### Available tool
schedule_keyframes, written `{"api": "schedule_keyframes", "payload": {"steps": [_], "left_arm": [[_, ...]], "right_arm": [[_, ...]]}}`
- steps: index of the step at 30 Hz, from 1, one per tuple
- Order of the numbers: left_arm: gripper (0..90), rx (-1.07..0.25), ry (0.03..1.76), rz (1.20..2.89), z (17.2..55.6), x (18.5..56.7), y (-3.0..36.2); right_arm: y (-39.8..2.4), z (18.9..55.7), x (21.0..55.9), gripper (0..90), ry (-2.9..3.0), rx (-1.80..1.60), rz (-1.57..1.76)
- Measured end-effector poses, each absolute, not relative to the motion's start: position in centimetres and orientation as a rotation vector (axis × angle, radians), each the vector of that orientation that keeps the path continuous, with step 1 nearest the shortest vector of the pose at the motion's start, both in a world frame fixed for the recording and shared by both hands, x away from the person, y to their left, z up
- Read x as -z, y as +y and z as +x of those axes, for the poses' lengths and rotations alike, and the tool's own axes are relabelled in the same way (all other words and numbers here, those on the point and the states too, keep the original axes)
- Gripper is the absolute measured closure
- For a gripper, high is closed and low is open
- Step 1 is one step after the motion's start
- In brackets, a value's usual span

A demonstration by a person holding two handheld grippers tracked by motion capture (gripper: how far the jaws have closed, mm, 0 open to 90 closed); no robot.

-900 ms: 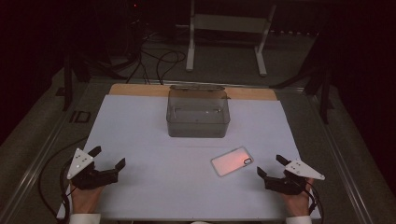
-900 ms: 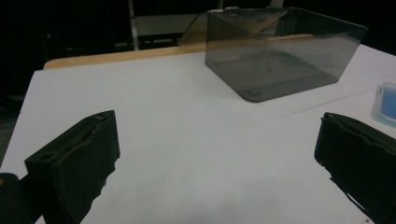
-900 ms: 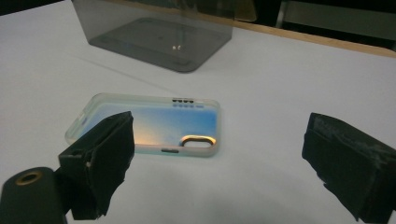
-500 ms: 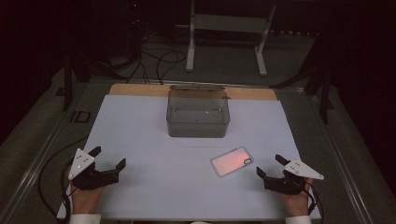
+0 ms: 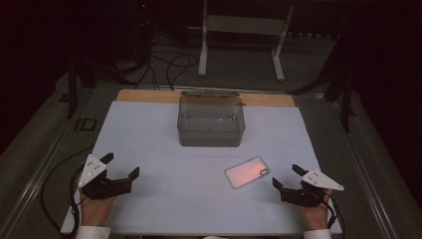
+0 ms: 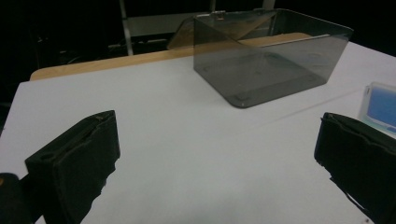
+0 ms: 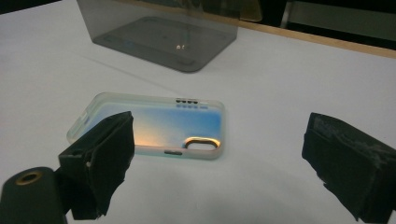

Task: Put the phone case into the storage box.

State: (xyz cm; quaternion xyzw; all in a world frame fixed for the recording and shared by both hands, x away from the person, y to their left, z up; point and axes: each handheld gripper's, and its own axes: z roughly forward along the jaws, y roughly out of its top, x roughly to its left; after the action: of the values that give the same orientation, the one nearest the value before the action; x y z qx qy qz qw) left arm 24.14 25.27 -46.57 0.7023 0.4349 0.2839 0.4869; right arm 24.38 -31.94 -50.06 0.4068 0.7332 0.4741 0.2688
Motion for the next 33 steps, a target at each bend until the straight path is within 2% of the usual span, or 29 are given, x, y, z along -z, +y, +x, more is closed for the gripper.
{"api": "schedule_keyframes", "payload": {"steps": [33], "left_arm": [[0.9,-0.649,0.948,1.763,27.0,44.5,21.0]], "right_arm": [[-32.0,24.4,50.1,9.4,1.97,-1.281,1.107]]}}
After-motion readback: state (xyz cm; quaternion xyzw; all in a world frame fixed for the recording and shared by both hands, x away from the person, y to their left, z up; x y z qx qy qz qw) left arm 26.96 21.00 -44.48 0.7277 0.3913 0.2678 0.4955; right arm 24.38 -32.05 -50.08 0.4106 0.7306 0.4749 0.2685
